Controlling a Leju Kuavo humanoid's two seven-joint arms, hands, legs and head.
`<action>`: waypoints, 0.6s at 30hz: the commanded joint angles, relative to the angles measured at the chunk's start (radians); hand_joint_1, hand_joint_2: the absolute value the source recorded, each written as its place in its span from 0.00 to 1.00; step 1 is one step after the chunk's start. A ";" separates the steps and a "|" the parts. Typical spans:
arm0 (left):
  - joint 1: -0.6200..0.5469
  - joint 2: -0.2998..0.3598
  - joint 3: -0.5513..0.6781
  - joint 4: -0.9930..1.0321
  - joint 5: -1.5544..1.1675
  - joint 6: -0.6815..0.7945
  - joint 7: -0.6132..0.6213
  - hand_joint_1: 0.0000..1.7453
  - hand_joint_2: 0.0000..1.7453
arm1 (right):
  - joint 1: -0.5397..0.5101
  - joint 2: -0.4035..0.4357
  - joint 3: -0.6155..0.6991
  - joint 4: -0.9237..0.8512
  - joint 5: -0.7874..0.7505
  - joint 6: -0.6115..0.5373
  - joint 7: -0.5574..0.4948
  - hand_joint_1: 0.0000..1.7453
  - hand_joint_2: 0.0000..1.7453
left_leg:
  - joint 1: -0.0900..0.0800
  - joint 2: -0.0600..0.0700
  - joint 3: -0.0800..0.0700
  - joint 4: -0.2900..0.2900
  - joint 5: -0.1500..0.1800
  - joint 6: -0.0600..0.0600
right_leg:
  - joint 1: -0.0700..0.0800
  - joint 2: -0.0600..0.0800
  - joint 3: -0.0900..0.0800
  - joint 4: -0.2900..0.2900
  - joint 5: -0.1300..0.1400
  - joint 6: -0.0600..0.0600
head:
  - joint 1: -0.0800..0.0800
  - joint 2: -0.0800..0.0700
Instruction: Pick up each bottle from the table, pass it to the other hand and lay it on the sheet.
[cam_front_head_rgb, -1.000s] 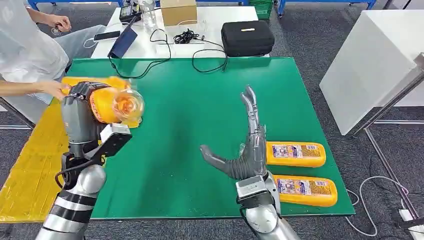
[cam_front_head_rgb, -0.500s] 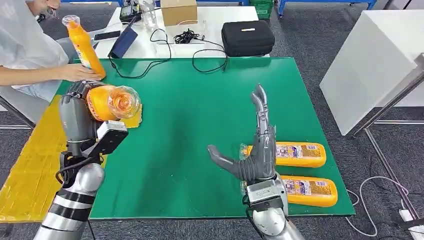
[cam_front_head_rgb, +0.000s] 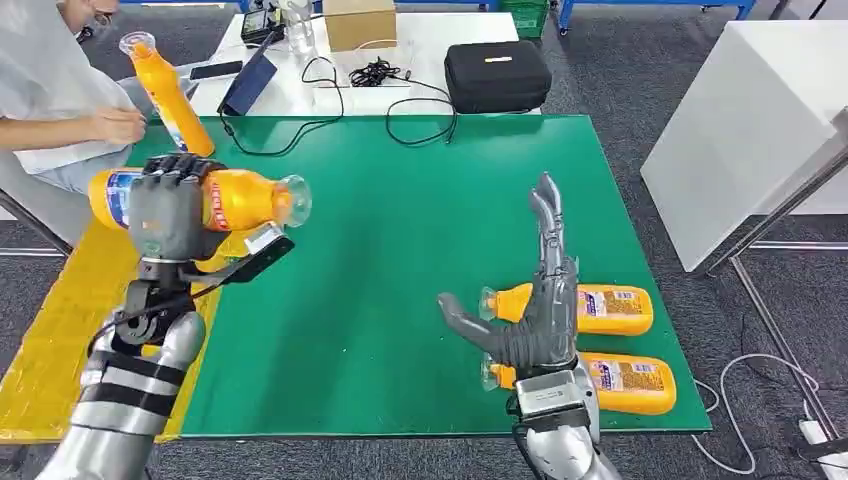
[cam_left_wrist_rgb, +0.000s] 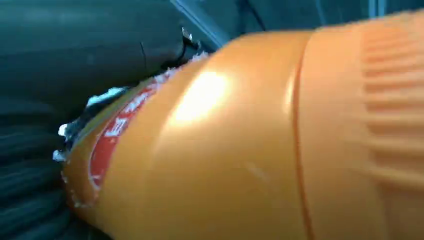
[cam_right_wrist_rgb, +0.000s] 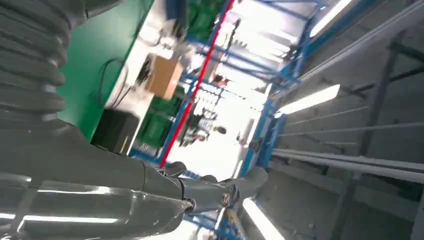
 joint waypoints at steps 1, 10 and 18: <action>-0.410 0.006 -0.123 0.683 -0.027 -0.184 0.074 1.00 1.00 | 0.003 -0.013 -0.099 0.004 0.018 0.050 0.014 0.00 1.00 | 0.001 -0.004 -0.002 0.002 0.001 -0.001 | 0.001 -0.006 0.001 0.002 0.000 -0.001 | -0.002 0.000; -0.440 -0.013 -0.078 0.893 0.021 -0.271 0.105 1.00 1.00 | 0.015 -0.007 -0.106 0.055 0.016 0.064 0.018 0.00 1.00 | 0.001 0.005 0.001 0.000 0.002 -0.001 | 0.001 0.001 0.000 0.000 0.004 -0.001 | -0.001 0.000; -0.416 -0.034 -0.059 0.921 0.037 -0.285 0.127 1.00 1.00 | 0.007 -0.001 -0.091 0.084 0.021 0.080 0.031 0.00 1.00 | 0.001 0.005 -0.001 0.000 0.002 -0.001 | 0.000 0.002 -0.001 0.000 0.004 -0.001 | -0.001 0.000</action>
